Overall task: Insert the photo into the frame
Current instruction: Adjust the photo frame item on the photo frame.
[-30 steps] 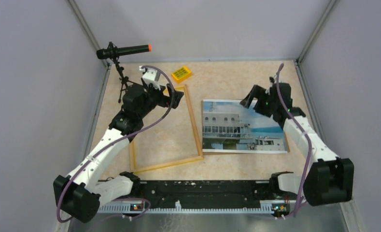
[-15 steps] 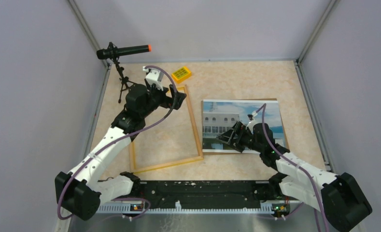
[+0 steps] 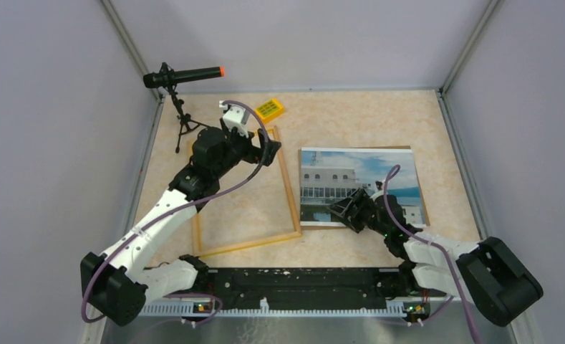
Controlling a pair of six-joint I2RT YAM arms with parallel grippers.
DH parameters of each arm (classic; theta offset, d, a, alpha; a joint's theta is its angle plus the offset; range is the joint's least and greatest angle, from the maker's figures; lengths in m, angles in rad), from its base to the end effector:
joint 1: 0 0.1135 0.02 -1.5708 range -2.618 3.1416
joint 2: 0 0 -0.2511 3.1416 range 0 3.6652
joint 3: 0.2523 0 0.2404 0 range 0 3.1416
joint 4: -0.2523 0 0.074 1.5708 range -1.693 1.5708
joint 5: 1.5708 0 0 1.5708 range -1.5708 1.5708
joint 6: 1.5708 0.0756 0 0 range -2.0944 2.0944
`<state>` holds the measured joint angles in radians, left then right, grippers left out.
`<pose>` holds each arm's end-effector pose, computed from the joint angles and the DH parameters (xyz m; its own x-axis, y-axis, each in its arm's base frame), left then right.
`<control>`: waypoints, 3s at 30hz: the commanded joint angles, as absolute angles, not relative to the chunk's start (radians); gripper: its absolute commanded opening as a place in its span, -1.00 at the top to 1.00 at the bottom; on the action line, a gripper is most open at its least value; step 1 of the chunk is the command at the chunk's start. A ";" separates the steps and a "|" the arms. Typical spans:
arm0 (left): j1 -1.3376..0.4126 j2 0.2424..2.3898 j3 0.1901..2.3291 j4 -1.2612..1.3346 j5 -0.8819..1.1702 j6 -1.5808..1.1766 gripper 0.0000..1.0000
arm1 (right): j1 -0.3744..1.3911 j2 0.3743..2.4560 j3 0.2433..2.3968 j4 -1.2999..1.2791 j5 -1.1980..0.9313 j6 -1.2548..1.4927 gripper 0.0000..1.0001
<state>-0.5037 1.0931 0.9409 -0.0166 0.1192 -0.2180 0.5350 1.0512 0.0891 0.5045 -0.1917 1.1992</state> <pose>0.2503 -0.1482 0.3355 -0.2695 -0.0967 -0.9581 0.5363 0.8113 -0.2327 0.1739 0.1198 0.1093 -0.7413 0.6239 -0.2473 0.1190 0.4849 0.8665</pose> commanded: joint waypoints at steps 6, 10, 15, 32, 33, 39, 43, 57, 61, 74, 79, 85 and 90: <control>-0.509 1.081 0.983 0.005 0.090 -0.199 -0.97 | 0.540 1.258 0.062 0.864 -0.183 1.276 -0.20; -0.509 1.067 0.980 0.008 0.091 -0.200 -0.97 | 0.540 1.378 0.062 1.006 -0.196 1.266 -0.17; -0.509 1.066 0.981 0.007 0.099 -0.205 -0.97 | 0.540 1.606 0.095 1.235 -0.224 1.251 -0.15; -0.500 1.062 0.980 0.011 0.096 -0.200 -0.97 | 0.548 2.016 0.185 1.658 -0.187 1.243 1.00; -0.496 1.060 0.980 0.010 0.100 -0.205 -0.98 | 0.544 2.008 0.183 1.654 -0.187 1.237 1.00; -0.495 1.059 0.973 0.016 0.084 -0.202 -0.97 | 0.496 1.854 0.173 1.552 -0.297 1.221 1.00; -0.495 1.061 0.972 0.015 0.085 -0.205 -0.97 | 0.477 1.685 0.163 1.324 -0.397 1.193 1.00; -0.495 1.059 0.968 0.021 0.094 -0.213 -0.97 | 0.367 1.470 0.459 0.434 -1.019 0.825 1.00; -0.495 1.060 0.967 0.021 0.093 -0.210 -0.97 | 0.342 1.480 0.520 0.354 -1.092 0.749 1.00; -0.495 1.070 0.971 0.018 0.104 -0.212 -0.97 | 0.316 1.734 0.794 0.083 -0.967 0.509 0.95; -0.496 1.064 0.967 0.018 0.091 -0.212 -0.97 | 0.310 1.779 0.865 0.155 -0.914 0.598 0.49; -0.503 1.033 0.959 0.036 0.093 -0.210 -0.97 | 0.301 1.822 0.924 0.100 -0.810 0.593 0.03; -0.514 1.026 1.037 0.040 0.088 -0.280 -0.97 | 0.303 1.666 0.745 0.276 -0.685 0.736 -0.35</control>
<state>-0.5056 1.0531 0.9504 -0.0227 0.0853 -0.2237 0.3061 1.8015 0.8650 0.1307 -0.7872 0.6270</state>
